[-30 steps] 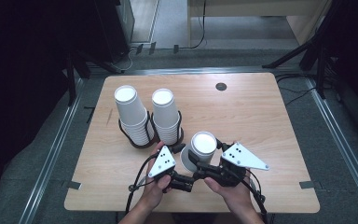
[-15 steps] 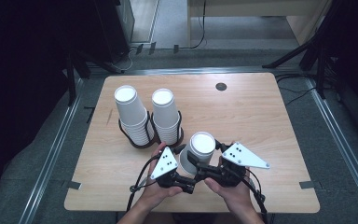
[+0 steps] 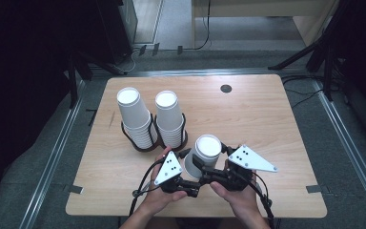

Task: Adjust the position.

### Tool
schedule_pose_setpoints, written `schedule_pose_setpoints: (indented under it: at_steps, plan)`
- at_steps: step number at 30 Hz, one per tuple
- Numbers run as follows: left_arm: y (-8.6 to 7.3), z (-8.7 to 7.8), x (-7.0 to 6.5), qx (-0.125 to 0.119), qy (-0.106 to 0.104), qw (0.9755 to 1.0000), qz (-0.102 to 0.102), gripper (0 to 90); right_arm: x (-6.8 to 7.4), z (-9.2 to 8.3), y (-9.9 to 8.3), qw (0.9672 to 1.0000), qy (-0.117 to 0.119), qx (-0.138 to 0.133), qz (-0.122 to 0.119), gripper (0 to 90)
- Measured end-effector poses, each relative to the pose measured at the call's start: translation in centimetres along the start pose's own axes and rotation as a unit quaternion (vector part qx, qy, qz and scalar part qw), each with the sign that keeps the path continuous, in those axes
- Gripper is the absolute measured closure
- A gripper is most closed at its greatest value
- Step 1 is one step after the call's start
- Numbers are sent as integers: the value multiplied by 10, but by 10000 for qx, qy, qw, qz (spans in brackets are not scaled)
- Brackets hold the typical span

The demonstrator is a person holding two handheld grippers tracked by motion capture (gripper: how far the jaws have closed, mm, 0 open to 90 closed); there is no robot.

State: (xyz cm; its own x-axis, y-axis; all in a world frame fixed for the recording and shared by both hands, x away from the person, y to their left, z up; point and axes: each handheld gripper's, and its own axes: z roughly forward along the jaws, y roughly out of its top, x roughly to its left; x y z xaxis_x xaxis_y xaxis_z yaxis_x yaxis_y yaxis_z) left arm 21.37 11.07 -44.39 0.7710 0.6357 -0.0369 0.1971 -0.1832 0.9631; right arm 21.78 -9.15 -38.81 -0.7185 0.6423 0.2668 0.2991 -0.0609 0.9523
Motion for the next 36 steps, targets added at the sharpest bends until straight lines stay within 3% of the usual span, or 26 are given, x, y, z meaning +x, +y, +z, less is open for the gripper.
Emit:
schedule_pose_setpoints:
  at_steps: [24,36]
  plan:
    - [-2,-2,5,223,-165,9996,97,81,-10,0,2,9998,97,169,106,134]
    - [-1,-3,12,565,-186,9981,164,83,-18,-2,3,9997,-14,197,174,108]
